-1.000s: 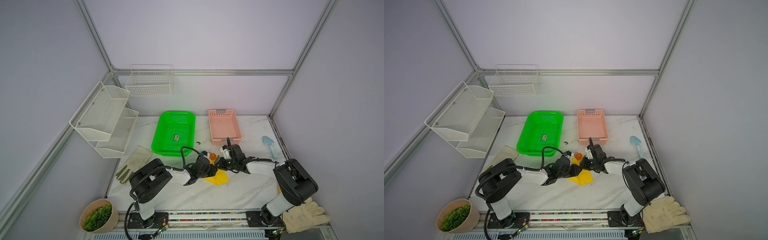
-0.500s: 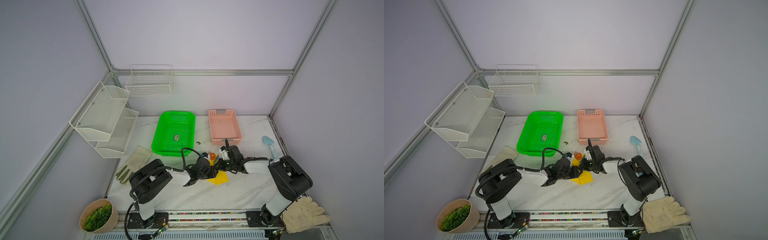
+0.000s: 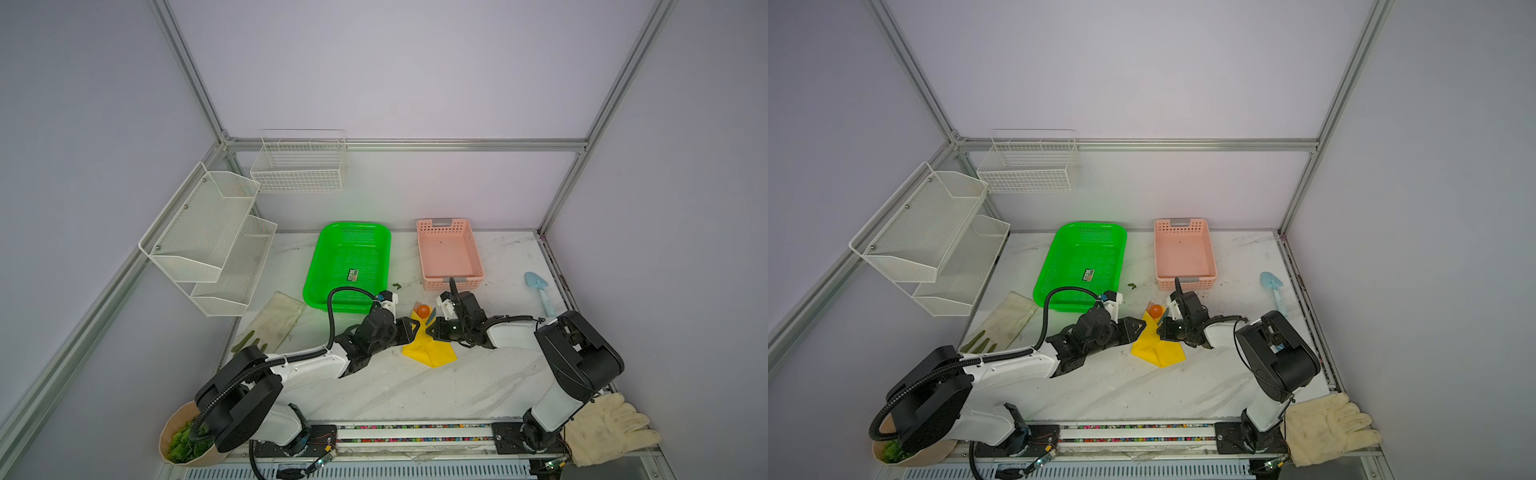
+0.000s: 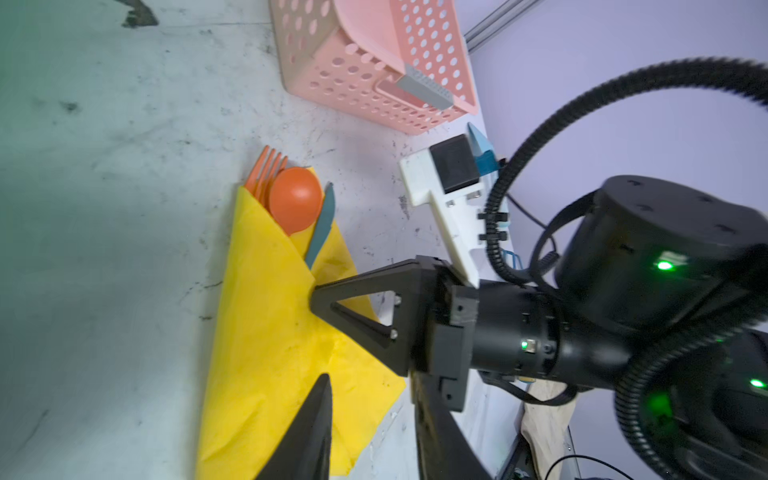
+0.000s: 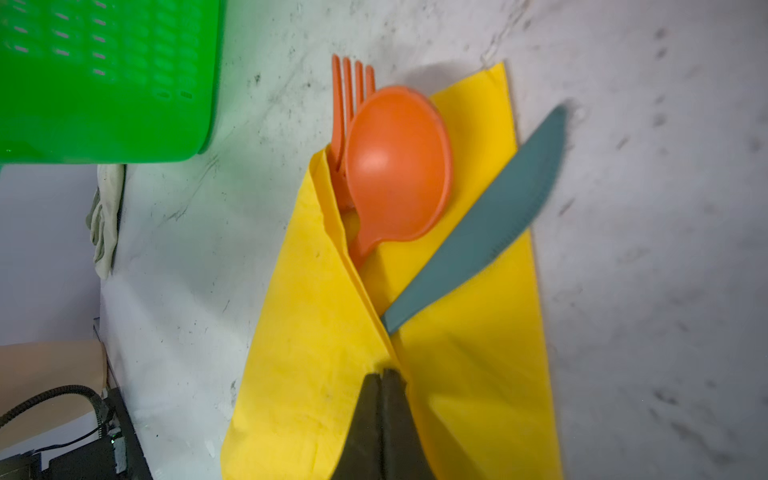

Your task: Place the utensils on the paper napkin and roll it up

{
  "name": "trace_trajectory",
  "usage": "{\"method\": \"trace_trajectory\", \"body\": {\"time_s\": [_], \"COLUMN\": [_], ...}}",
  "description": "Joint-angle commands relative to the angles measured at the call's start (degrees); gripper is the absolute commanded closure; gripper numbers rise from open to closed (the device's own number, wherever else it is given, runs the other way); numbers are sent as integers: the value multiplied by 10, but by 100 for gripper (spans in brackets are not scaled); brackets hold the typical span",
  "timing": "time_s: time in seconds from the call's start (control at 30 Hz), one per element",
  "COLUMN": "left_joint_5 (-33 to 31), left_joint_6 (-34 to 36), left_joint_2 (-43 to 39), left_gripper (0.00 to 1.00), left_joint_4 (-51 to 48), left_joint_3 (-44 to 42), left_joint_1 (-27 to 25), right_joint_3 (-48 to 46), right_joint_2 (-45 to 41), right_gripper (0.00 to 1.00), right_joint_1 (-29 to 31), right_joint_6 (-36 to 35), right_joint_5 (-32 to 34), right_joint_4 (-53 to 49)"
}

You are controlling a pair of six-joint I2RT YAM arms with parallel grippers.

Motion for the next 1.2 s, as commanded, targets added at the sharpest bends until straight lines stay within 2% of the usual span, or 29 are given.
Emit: {"method": "trace_trajectory", "body": {"time_s": [0.0, 0.27, 1.17], "left_joint_5": [7, 20, 23], "left_joint_6": [4, -6, -63], "left_joint_2": [10, 60, 190], "left_gripper": [70, 73, 78], "left_joint_4": [29, 123, 282], "left_joint_3": [-38, -64, -109], "left_joint_1": [-1, -9, -49], "right_joint_3": [-26, -26, -8], "right_joint_2": [17, 23, 13], "right_gripper": [96, 97, 97], "right_joint_1": [2, 2, 2], "right_joint_6": [-6, -8, -16], "right_joint_5": [43, 42, 41], "right_joint_4": [-79, -79, -99]}}
